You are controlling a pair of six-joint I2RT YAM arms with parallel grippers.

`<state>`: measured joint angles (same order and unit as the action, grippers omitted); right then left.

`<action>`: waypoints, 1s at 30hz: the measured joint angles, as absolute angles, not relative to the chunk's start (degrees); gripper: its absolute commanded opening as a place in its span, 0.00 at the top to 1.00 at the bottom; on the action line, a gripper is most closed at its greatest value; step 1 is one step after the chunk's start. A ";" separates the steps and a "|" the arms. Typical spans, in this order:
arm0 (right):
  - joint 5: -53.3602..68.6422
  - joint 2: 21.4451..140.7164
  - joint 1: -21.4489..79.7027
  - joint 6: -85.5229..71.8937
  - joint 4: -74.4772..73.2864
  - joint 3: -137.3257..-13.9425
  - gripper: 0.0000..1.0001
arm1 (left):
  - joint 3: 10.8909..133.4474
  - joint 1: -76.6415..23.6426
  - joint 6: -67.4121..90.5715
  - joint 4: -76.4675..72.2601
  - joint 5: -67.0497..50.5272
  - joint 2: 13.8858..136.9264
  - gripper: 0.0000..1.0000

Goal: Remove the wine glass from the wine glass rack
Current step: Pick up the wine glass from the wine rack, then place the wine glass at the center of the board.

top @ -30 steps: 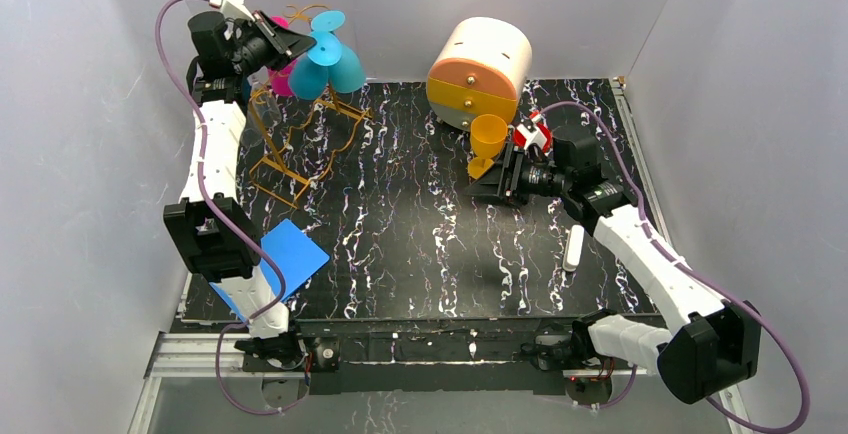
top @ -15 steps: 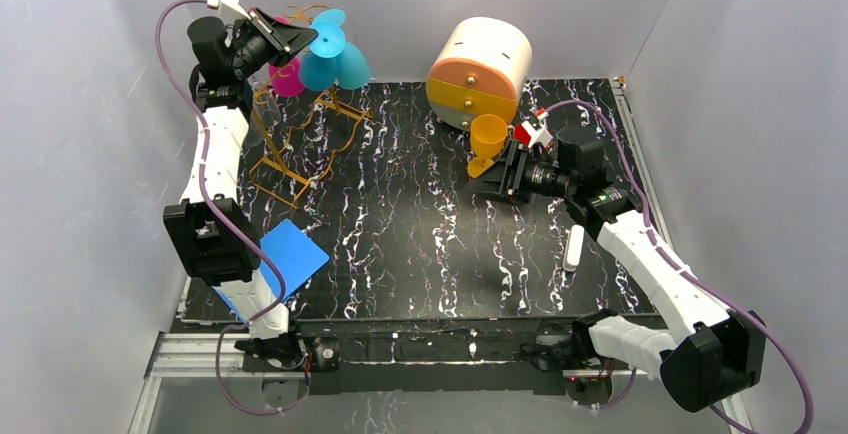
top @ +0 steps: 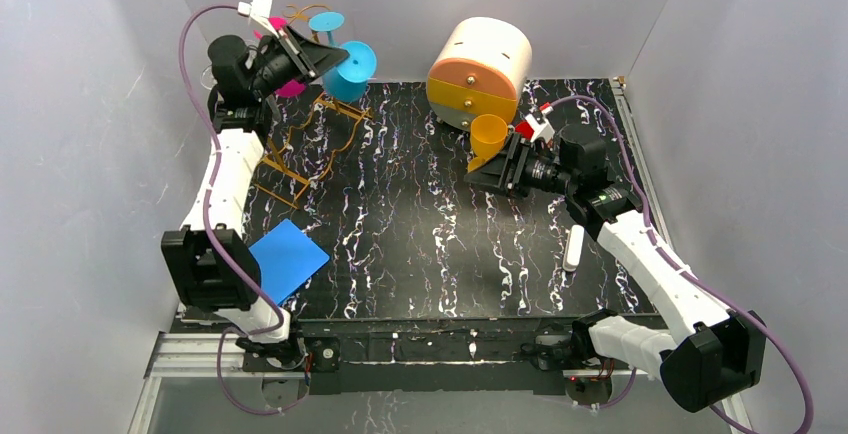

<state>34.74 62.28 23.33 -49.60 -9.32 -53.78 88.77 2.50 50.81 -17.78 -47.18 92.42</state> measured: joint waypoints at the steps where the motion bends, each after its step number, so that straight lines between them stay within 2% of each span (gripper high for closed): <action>1: 34.63 62.28 23.33 -49.91 -8.45 -53.78 0.35 | 87.42 1.85 50.19 -18.20 -47.64 91.07 1.00; 13: 35.03 62.26 23.33 -54.57 1.41 -53.74 0.29 | 72.55 -8.54 46.98 -24.10 -50.89 81.62 1.00; 20: 37.06 63.42 23.38 -57.41 8.12 -53.65 0.19 | 61.10 -12.67 47.64 -25.45 -49.01 73.69 1.00; 30: 37.95 66.32 25.74 -59.64 12.64 -53.23 0.30 | 45.98 -24.38 52.56 -30.83 -41.52 64.60 1.00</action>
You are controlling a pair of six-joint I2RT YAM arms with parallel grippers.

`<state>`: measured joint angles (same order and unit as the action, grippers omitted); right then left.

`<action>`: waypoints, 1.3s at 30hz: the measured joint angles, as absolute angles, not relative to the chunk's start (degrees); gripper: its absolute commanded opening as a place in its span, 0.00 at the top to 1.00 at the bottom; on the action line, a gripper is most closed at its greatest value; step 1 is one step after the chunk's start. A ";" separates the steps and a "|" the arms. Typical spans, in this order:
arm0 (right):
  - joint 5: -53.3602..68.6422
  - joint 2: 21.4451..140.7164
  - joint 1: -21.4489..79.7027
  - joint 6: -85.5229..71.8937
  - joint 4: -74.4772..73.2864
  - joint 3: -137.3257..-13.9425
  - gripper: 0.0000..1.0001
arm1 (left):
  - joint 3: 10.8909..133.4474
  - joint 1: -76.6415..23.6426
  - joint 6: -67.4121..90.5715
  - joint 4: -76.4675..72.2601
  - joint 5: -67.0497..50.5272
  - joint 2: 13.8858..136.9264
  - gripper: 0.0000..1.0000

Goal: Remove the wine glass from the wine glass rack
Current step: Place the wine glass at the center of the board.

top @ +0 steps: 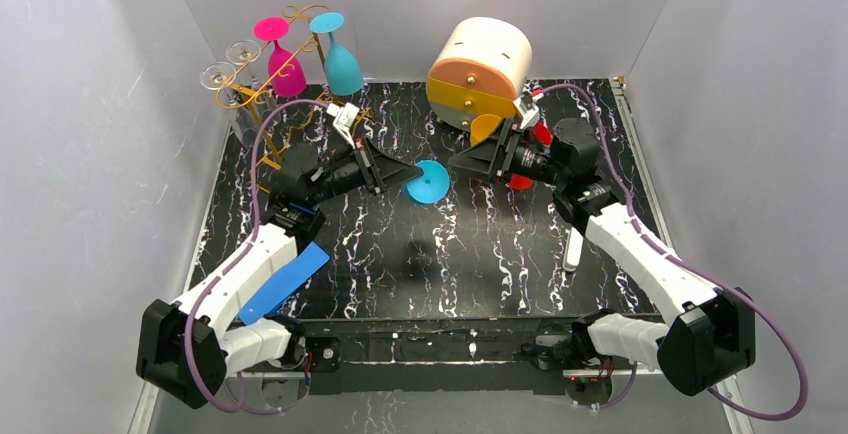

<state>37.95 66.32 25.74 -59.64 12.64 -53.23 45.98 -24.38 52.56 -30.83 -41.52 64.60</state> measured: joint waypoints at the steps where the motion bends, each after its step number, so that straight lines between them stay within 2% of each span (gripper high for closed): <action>1: 38.00 66.59 26.13 -59.57 12.64 -53.06 0.31 | 45.36 -25.10 52.73 -31.07 -40.42 64.14 1.00; 4: 38.41 67.68 27.86 -59.46 12.12 -52.66 0.35 | 44.40 -26.74 53.15 -31.31 -37.87 63.31 1.00; 11: 40.03 68.36 29.65 -58.17 11.66 -52.64 0.58 | 44.38 -28.23 53.60 -31.75 -35.05 63.26 1.00; 14: 41.28 68.36 29.65 -58.13 11.75 -52.64 0.61 | 43.92 -28.58 53.69 -32.27 -34.13 63.26 1.00; 22: 44.47 68.36 29.74 -58.28 12.10 -52.62 0.78 | 41.89 -30.00 54.65 -33.52 -31.16 63.07 1.00; 23: 44.49 68.36 29.71 -58.24 12.08 -52.62 0.81 | 41.67 -30.13 54.72 -33.76 -30.70 62.89 1.00; 25: 44.47 68.47 29.71 -58.30 12.08 -52.62 0.94 | 41.60 -30.20 54.70 -33.17 -29.65 62.28 1.00; 26: 44.53 68.66 29.71 -58.26 12.10 -52.62 0.97 | 41.60 -30.24 54.61 -32.75 -29.12 61.89 1.00; 33: 45.41 70.15 29.76 -60.31 14.41 -51.92 0.99 | 41.58 -30.24 54.50 -30.85 -28.25 61.39 1.00; 34: 45.41 70.11 29.76 -61.06 15.46 -51.20 0.99 | 41.58 -30.24 54.48 -30.74 -28.29 61.39 0.95; 36: 45.36 70.08 29.74 -61.89 16.86 -50.17 0.99 | 41.58 -30.24 54.39 -30.20 -28.45 61.47 0.68; 37: 45.32 70.08 29.76 -62.22 16.93 -50.00 0.99 | 41.58 -30.24 53.93 -29.85 -28.60 61.56 0.59; 39: 44.88 69.91 29.89 -62.15 16.40 -49.98 0.99 | 41.76 -30.24 53.10 -28.60 -29.04 61.76 0.48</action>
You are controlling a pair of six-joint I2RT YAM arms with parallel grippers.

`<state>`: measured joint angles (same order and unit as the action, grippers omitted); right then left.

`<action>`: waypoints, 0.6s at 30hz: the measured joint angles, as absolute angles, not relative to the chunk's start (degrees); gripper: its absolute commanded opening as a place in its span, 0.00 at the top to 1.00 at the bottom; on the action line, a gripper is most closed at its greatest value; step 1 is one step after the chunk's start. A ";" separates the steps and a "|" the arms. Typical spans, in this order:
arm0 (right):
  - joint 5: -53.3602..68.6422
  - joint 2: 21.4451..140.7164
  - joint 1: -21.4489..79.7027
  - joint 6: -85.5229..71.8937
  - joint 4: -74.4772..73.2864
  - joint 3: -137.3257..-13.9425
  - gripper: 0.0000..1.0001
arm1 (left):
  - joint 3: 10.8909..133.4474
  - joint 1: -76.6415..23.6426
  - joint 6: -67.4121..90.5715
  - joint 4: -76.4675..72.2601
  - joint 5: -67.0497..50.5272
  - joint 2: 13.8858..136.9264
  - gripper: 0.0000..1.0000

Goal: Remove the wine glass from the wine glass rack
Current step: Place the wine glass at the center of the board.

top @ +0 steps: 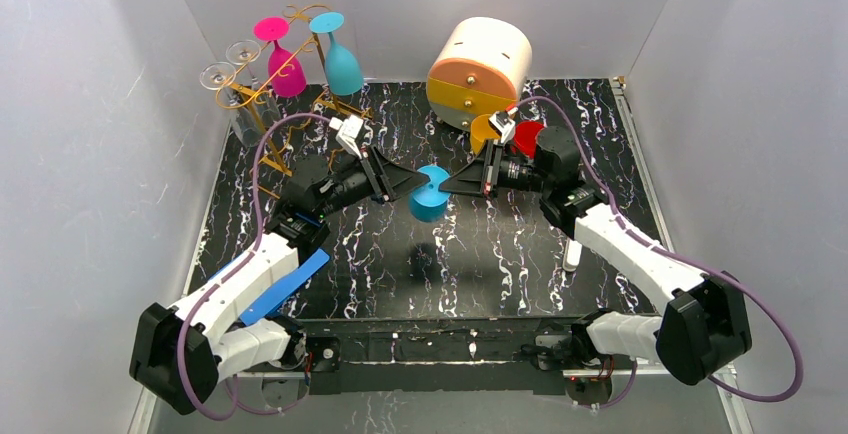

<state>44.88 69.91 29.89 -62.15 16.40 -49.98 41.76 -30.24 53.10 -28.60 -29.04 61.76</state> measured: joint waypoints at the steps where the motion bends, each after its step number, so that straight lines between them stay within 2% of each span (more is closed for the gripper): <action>1: 44.05 69.60 30.04 -61.73 15.94 -49.98 0.99 | 42.04 -30.24 52.36 -27.33 -29.43 61.76 0.45; 5: 41.78 67.68 30.09 -60.40 14.66 -49.84 0.99 | 44.29 -30.24 48.66 -20.03 -30.44 61.82 0.43; 11: 40.62 66.28 30.09 -59.59 14.72 -48.31 0.99 | 42.37 -30.24 51.13 -20.53 -32.40 61.23 0.57; 18: 40.64 66.65 30.09 -58.67 14.28 -47.09 0.99 | 41.17 -31.07 55.11 -22.26 -36.12 62.22 0.60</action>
